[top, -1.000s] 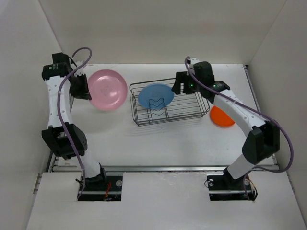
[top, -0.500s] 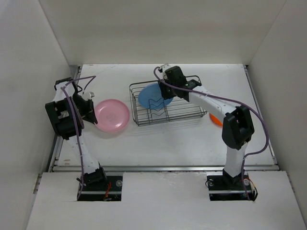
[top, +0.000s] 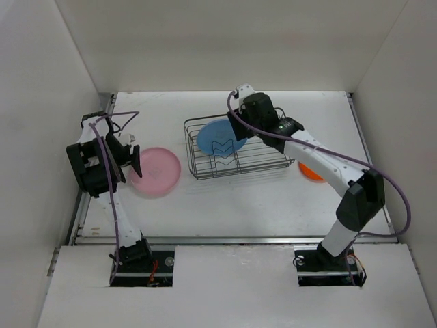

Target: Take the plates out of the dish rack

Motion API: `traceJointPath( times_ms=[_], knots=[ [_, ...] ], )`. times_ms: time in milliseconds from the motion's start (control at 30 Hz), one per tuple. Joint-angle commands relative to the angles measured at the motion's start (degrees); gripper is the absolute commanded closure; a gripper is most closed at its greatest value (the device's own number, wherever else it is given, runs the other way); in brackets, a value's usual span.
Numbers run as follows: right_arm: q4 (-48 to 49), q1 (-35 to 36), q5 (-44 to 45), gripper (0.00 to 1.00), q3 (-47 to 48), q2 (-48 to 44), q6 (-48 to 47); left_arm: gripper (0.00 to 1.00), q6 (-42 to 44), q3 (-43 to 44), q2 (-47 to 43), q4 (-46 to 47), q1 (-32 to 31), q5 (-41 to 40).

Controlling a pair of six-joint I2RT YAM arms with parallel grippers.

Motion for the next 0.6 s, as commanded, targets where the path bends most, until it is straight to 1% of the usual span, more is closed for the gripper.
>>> traceJointPath(
  times_ms=[0,33,67,100,133,167,233,267,300,333,367,433,467,500,567],
  knots=[
    [3.0,0.3,3.5,0.32,-0.9,-4.6,0.6,0.33,0.6,1.8,-3.8,-1.7,-0.7,-3.0],
    [2.9,0.3,4.0,0.32,-1.6,-5.1,2.1,0.27,0.1,2.3,-4.9,-1.2,-2.2,-4.0],
    [2.4,0.3,4.5,0.30,-1.6,-5.7,2.7,0.15,0.1,2.8,-6.2,-0.4,-2.9,-6.3],
    [2.4,-0.3,5.6,0.26,-3.0,-6.4,3.4,0.03,-0.6,3.4,-7.8,0.4,-3.9,-7.9],
    [2.4,-0.3,6.1,0.23,-3.6,-7.8,4.2,0.00,-0.6,4.4,-11.2,1.5,-5.0,-9.6],
    [2.4,-1.7,6.6,0.20,-4.7,-9.0,5.9,0.00,-1.2,4.9,-12.9,3.6,-8.1,-13.2],
    [2.4,-3.1,6.6,0.19,-5.3,-9.6,7.2,0.00,-1.2,6.1,-16.1,5.8,-12.1,-17.8],
    [2.4,-3.9,6.6,0.18,-6.1,-10.4,7.9,0.00,-1.2,6.7,-18.7,7.2,-17.0,-20.3],
    [2.4,-4.7,6.6,0.17,-6.1,-10.4,9.2,0.00,-1.2,7.2,-19.9,10.0,-19.7,-25.1],
    [2.4,-6.2,5.7,0.17,-6.9,-11.0,9.8,0.00,0.5,7.2,-20.9,11.5,-22.4,-27.1],
    [2.4,-7.7,4.9,0.16,-7.7,-11.6,10.9,0.00,2.3,7.2,-22.4,14.0,-27.8,-30.2],
    [2.9,-8.6,3.6,0.15,-8.7,-12.2,12.1,0.00,3.3,8.4,-22.9,14.8,-32.8,-30.2],
    [2.9,-10.4,2.9,0.15,-9.2,-12.2,12.7,0.00,5.6,10.2,-22.3,14.8,-35.1,-29.7],
    [2.9,-11.2,2.3,0.15,-10.2,-12.2,13.9,0.00,6.7,11.5,-21.6,14.8,-38.9,-28.6],
    [2.9,-13.5,1.4,0.15,-11.3,-12.7,14.4,0.00,9.1,14.3,-19.8,12.2,-42.2,-25.1]
  ],
)
